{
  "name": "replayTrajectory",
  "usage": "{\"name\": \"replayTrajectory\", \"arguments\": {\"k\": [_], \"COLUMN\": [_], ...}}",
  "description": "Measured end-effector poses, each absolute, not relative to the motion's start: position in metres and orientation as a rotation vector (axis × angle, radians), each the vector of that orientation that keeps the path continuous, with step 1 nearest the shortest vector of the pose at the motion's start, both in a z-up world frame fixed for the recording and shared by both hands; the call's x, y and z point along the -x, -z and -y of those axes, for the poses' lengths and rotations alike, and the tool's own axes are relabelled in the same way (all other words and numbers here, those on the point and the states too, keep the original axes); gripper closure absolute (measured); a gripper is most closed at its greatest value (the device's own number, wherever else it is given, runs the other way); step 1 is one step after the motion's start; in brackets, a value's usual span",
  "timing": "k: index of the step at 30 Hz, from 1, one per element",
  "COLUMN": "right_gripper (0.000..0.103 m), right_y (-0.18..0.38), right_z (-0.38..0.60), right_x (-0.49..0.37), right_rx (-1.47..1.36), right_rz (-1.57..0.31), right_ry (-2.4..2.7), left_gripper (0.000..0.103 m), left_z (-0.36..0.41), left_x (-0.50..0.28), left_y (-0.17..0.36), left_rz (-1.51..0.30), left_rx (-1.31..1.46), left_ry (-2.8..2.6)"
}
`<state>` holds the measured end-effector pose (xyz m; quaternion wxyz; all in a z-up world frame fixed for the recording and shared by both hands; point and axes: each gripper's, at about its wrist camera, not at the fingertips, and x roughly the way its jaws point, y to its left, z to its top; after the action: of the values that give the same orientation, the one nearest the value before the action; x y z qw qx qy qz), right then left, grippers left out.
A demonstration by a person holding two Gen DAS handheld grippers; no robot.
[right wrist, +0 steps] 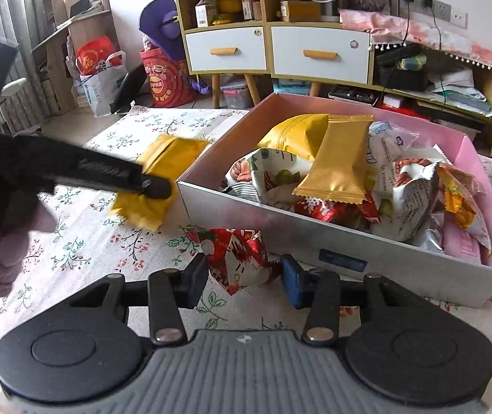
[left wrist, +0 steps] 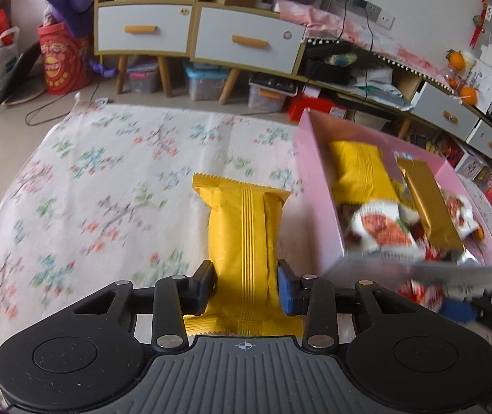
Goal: Organize snacks
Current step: 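Grasp the yellow pillow pack with left tool while right tool grasps red candy packet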
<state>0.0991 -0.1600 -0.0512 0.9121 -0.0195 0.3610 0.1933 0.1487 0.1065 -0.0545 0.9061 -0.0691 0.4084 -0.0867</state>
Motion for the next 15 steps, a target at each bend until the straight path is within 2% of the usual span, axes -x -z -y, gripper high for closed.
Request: {"name": "replayTrajectory", "arguments": {"k": [15], "right_gripper": [0.063], "right_y": [0.038], "right_z": [0.194], "right_x": [-0.083], "right_rx": [0.018], "right_rz": [-0.868], "right_ry": [-0.345], "left_gripper": [0.068], "left_z": [-0.084], "left_x": [-0.067], "left_y": [0.049], "left_rz": [-0.926], "left_rx": [0.204], "left_ry": [0.230]}}
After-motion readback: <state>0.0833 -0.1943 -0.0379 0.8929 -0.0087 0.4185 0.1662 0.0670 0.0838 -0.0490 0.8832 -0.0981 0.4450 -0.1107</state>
